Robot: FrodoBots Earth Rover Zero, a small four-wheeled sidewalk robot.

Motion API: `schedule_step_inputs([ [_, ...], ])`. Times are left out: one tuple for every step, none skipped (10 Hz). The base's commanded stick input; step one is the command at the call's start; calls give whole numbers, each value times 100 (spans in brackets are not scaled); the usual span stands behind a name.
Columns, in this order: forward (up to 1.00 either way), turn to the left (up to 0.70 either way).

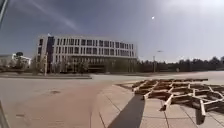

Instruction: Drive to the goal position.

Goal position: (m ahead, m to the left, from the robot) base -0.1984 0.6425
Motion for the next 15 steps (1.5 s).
schedule_step_inputs([
  [5,0],
  [5,0],
  [5,0],
  [5,0],
  [5,0],
  [5,0],
  [5,0],
  [5,0],
  [5,0],
  [5,0],
  [5,0],
  [5,0],
  [5,0],
  [5,0],
  [5,0],
])
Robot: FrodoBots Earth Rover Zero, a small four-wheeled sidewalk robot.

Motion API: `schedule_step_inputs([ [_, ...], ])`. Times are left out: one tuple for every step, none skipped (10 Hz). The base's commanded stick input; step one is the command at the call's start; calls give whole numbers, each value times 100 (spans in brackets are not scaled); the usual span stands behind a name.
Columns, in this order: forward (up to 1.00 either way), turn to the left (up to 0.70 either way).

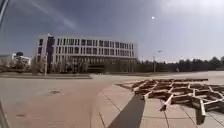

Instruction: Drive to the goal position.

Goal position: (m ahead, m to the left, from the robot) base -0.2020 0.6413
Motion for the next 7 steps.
schedule_step_inputs([
  [5,0],
  [5,0],
  [5,0],
  [5,0],
  [5,0],
  [5,0],
  [5,0],
])
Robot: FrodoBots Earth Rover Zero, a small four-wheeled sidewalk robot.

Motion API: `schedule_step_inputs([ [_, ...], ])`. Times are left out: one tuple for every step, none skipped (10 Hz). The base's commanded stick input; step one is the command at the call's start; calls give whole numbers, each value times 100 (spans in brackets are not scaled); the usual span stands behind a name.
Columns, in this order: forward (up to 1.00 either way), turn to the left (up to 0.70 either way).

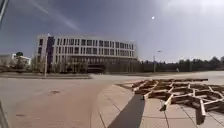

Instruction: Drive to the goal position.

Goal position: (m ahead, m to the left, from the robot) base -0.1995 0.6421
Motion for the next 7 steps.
schedule_step_inputs([
  [5,0],
  [4,0],
  [4,0],
  [5,0],
  [5,0],
  [4,0],
  [4,0],
])
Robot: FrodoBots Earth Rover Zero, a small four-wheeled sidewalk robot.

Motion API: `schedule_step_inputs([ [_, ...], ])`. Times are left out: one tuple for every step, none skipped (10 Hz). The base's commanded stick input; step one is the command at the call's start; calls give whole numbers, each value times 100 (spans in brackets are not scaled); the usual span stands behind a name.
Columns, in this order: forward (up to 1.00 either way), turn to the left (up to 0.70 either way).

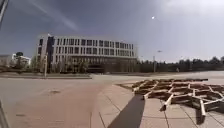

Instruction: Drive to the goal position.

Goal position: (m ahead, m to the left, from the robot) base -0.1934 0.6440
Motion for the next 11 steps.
schedule_step_inputs([
  [4,0],
  [5,0],
  [5,0],
  [4,0],
  [4,0],
  [4,0],
  [5,0],
  [5,0],
  [5,0],
  [5,0],
  [5,0],
])
